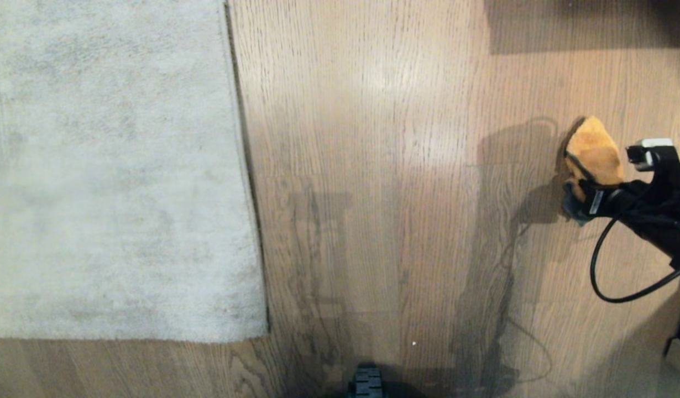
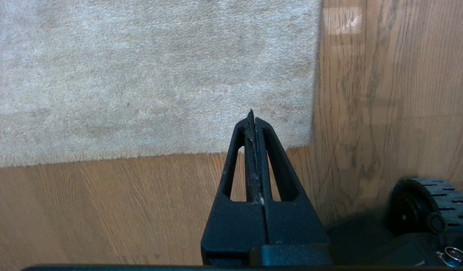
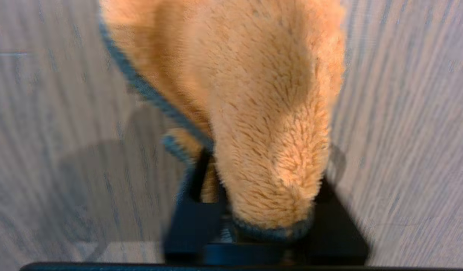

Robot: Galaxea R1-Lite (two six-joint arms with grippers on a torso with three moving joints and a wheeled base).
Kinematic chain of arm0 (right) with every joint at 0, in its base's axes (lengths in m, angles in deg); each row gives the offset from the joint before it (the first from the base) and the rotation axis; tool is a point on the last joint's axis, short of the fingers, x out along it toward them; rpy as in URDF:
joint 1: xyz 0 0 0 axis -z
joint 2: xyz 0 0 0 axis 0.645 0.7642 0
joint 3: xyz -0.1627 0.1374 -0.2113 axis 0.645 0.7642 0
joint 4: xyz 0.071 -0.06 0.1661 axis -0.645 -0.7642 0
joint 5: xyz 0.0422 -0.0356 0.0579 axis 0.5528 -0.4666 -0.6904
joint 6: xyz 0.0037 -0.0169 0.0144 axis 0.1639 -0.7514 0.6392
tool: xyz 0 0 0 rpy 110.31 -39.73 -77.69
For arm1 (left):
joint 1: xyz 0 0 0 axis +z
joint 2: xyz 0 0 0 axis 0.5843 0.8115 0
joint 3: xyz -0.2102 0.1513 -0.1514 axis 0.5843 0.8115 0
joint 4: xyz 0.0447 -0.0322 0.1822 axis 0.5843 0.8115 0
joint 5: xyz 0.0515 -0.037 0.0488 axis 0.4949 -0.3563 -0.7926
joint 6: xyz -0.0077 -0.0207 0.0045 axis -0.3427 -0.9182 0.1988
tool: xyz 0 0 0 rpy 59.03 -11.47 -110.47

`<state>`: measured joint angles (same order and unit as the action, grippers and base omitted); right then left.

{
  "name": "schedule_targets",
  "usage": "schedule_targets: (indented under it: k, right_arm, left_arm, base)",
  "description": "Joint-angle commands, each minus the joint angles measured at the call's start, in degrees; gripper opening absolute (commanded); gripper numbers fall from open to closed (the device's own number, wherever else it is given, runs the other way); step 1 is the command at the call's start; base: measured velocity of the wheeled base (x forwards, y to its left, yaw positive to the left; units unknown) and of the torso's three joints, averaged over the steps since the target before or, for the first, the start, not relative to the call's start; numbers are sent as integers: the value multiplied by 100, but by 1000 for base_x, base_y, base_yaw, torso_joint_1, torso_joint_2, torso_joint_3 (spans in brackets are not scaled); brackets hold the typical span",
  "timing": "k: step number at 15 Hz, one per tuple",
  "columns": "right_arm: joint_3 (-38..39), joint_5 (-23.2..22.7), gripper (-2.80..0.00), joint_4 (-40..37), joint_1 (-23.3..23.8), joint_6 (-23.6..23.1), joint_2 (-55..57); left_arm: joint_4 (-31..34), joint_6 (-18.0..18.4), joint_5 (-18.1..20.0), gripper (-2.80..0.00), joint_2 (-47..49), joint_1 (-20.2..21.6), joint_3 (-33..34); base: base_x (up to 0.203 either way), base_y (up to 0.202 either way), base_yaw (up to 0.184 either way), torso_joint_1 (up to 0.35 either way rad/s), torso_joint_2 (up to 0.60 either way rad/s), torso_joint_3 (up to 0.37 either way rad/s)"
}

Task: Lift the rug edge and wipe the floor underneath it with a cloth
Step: Put down the rag

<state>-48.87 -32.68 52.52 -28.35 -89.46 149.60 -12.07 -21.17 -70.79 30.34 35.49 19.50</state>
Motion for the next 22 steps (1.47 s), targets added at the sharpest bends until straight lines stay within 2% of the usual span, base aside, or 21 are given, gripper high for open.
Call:
schedule_targets:
  k: [1, 9, 22]
  right_arm:
    - [0, -1, 0, 28, -4, -7, -20]
    - [367, -9, 0, -29, -20, -7, -691]
    - [2163, -17, 0, -166, -126, -8, -2606]
  left_arm:
    - [-1, 1, -1, -280, -2, 0, 0]
    - [-1, 1, -1, -280, -2, 0, 0]
    - [-1, 1, -1, -280, -2, 0, 0]
  base:
    - [0, 0, 0, 0, 0, 0]
    - [0, 0, 0, 0, 0, 0]
    - [0, 0, 0, 0, 0, 0]
